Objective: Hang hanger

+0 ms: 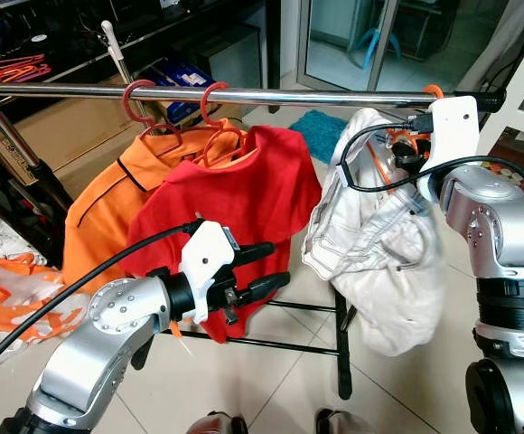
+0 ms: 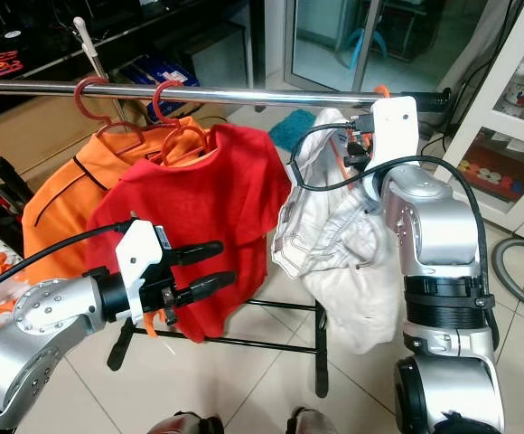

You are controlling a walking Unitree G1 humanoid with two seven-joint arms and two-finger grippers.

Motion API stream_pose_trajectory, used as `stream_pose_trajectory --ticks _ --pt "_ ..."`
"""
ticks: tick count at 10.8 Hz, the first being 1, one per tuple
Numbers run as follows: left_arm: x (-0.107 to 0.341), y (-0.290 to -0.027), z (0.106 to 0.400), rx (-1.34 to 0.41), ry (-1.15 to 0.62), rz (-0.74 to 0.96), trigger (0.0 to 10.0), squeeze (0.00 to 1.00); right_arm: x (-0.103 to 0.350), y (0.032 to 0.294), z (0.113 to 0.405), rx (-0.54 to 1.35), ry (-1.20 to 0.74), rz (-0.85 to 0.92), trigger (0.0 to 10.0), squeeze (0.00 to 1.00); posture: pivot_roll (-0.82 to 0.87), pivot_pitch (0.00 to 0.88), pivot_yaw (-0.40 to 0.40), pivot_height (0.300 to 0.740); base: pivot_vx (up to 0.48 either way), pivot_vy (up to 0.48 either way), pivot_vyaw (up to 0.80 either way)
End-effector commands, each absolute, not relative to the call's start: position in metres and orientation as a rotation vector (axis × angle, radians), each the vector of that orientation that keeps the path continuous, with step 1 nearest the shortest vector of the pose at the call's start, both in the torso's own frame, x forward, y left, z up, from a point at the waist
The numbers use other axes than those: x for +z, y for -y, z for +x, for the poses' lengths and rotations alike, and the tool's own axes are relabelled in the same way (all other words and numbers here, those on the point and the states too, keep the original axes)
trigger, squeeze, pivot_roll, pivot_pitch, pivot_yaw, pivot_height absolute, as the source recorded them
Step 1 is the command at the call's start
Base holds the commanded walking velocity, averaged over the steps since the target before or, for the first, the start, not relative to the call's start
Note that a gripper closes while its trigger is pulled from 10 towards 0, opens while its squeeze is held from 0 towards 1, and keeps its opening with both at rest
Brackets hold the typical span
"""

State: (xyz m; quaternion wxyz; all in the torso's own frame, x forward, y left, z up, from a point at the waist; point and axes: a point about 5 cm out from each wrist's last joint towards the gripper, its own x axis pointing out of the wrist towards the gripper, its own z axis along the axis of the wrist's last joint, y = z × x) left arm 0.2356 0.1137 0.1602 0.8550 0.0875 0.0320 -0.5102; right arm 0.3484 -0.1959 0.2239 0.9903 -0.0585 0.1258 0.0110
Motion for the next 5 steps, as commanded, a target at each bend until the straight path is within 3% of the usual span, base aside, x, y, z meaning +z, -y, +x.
stream_pose_trajectory --ticks 1,5 --pt "0.1607 -0.1138 0.2355 -1.082 -0.071 0.202 10.0 0.0 0.227 0.1939 0.3496 0.033 -0.241 -0.097 0.0 0.0 -0.04 0.097 0.102 0.74 0.0 0.0 0.0" --pt "0.1603 -0.1128 0.2348 -1.088 -0.074 0.201 10.0 0.0 0.2226 0.1936 0.3482 0.042 -0.262 -0.083 0.0 0.0 -0.05 0.099 0.102 0.74 0.0 0.0 0.0"
